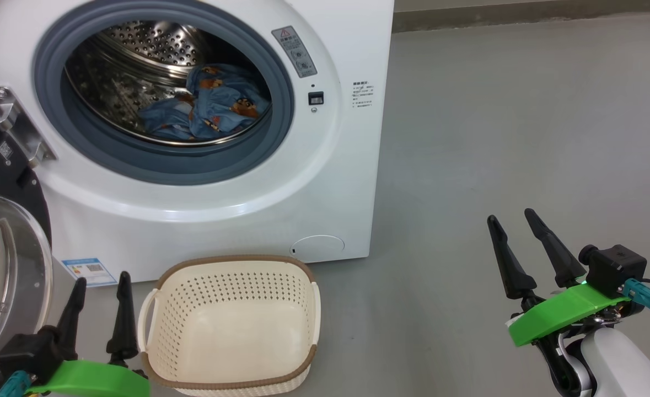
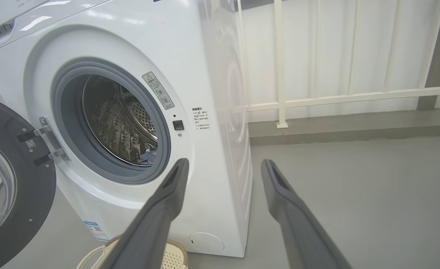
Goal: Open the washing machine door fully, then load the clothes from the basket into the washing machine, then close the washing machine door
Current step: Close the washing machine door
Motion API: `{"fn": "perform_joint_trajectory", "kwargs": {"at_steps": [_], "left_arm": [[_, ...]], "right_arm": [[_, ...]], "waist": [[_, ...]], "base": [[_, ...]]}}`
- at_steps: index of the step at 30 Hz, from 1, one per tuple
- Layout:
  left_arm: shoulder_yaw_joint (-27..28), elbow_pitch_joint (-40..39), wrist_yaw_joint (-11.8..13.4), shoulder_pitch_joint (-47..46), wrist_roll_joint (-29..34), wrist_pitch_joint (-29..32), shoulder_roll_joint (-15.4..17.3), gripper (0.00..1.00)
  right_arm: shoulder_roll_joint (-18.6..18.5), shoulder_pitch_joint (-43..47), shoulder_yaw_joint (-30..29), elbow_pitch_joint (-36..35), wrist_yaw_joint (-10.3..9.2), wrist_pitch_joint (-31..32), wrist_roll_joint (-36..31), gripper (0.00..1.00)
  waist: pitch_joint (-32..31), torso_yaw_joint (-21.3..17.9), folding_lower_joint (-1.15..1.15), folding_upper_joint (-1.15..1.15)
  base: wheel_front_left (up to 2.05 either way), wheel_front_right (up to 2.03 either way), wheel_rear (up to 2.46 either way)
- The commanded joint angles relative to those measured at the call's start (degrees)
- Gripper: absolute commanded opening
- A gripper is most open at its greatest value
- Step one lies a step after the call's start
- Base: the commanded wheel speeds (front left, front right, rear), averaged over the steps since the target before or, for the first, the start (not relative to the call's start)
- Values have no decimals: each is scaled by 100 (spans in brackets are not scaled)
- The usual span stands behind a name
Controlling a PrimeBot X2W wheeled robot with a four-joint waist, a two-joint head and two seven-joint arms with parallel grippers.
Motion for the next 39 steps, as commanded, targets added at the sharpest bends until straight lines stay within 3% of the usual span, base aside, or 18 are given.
{"fn": "perform_joint_trajectory", "kwargs": {"at_steps": [1, 19, 39], "left_arm": [[174, -90, 21, -200, -19, -54, 161, 100], [96, -82, 123, -171, 13, -55, 193, 100], [42, -303, 526, -48, 126, 44, 217, 100]], "right_arm": [[-75, 3, 80, -109, 32, -46, 32, 100], [-83, 63, 141, -68, 32, -46, 44, 100], [-34, 112, 214, -14, 32, -46, 124, 100]], "waist": [[-1, 10, 0, 0], [-94, 447, 0, 0], [-217, 1608, 0, 0]], "base": [[0, 0, 0], [0, 0, 0], [0, 0, 0]]}}
